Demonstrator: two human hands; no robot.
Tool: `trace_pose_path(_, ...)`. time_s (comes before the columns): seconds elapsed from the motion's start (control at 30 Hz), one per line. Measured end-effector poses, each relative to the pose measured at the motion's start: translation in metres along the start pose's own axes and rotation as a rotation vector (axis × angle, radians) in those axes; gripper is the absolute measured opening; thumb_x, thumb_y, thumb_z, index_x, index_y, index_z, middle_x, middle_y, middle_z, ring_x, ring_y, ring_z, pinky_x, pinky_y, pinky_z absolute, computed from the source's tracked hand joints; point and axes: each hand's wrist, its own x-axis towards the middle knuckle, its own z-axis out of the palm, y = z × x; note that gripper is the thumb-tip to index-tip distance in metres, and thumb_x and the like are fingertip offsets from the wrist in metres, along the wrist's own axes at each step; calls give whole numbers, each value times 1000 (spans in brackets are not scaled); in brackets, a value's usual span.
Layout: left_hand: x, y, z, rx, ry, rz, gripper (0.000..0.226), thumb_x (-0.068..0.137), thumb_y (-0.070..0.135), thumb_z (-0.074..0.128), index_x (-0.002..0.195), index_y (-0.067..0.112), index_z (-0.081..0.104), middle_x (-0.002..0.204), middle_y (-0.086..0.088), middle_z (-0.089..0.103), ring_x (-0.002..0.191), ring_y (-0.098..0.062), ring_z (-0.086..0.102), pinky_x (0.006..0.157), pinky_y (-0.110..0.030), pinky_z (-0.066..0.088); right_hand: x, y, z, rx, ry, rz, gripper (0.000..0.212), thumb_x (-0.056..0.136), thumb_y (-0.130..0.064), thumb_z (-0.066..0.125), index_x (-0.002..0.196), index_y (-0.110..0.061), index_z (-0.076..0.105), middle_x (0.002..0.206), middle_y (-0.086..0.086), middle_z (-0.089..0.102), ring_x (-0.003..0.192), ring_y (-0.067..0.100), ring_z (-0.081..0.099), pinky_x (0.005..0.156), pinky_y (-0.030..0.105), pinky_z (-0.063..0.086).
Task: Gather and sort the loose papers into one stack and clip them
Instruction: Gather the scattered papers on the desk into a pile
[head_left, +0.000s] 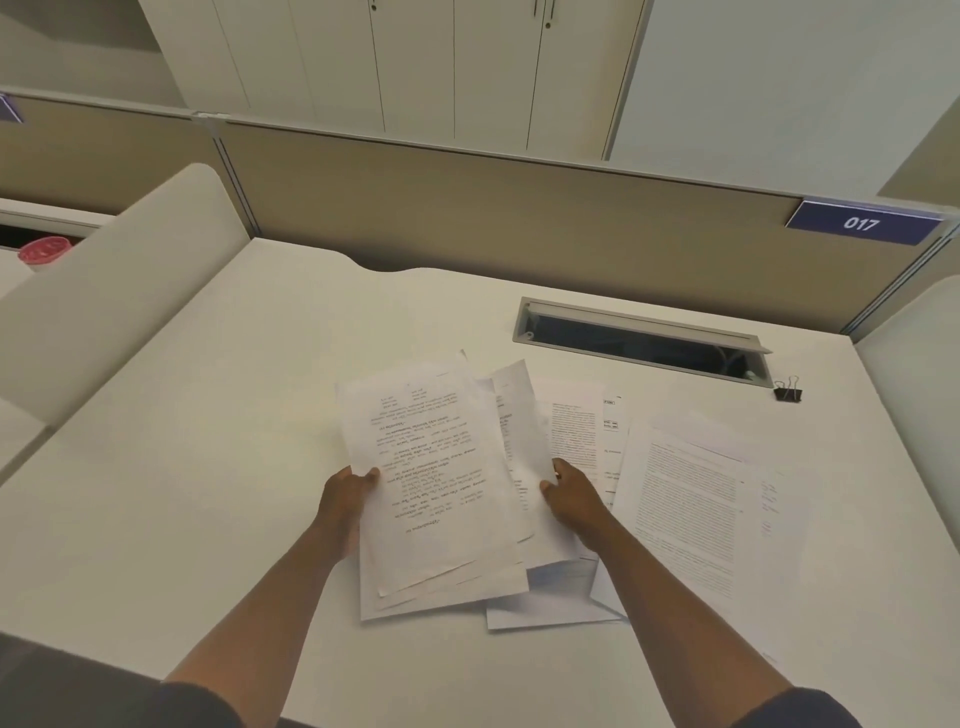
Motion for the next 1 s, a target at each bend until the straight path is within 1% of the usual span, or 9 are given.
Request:
trace_pose_path(0.13,-9,5,15,-82,-113,0,20,97,8,51,109,11,66,101,-5,75,92,-28,71,78,-41,54,-2,1,3,100,-64,24,46,95,-14,45,141,-16,44,145,4,47,129,27,47,110,45,38)
trace_pose_path(0.23,-14,5,21,-81,-160,-12,16,92,14,61,106,14,68,99,-3,77,93,-28,72,80,-44,55,-5,3,0,217,-107,61,41,97,-13,43,137,-18,47,137,2,55,120,25,55,103,42,46)
trace_pose_path(0.3,-15,5,29,-36,-161,-13,30,85,19,71,113,12,67,106,-5,76,101,-31,69,87,-47,53,-8,4,-4,312,-136,114,35,99,-16,43,133,-20,51,126,3,62,110,25,61,97,45,52)
trace_pose_path(0.37,-19,4,40,26,-157,-11,41,81,25,75,118,13,64,110,-5,74,100,-30,68,84,-43,54,-11,5,-10,384,-144,148,30,100,-20,43,128,-22,55,118,4,66,105,27,64,93,47,54)
trace_pose_path(0.47,-27,3,54,75,-134,-16,30,83,31,74,109,22,62,102,3,70,93,-21,64,74,-36,51,-17,8,-18,488,-159,157,27,99,-24,46,123,-22,58,115,5,69,104,28,66,90,47,56)
trace_pose_path(0.53,-30,2,61,60,-179,-34,32,82,33,75,109,24,62,104,3,71,96,-22,64,78,-41,52,-22,10,-25,525,-182,151,26,97,-25,51,122,-22,60,113,4,70,103,27,68,85,44,58)
trace_pose_path(0.77,-47,1,90,-11,-370,15,24,89,4,62,112,8,67,108,-9,75,94,-28,73,71,-38,60,-42,23,-54,476,-239,59,36,86,-23,68,122,-20,63,116,-2,71,106,19,68,87,36,57)
trace_pose_path(0.87,-47,-4,106,37,-302,46,25,91,-1,59,112,10,64,106,-8,73,89,-29,72,69,-37,59,-47,36,-69,430,-202,100,31,86,-29,64,116,-20,65,109,0,73,101,19,69,83,34,55)
trace_pose_path(1.0,-44,-10,125,111,-208,100,29,92,1,57,118,14,61,112,-9,68,95,-30,66,86,-43,53,-51,58,-94,431,-2,234,21,96,-21,50,108,-12,64,104,8,72,83,21,68,69,25,50)
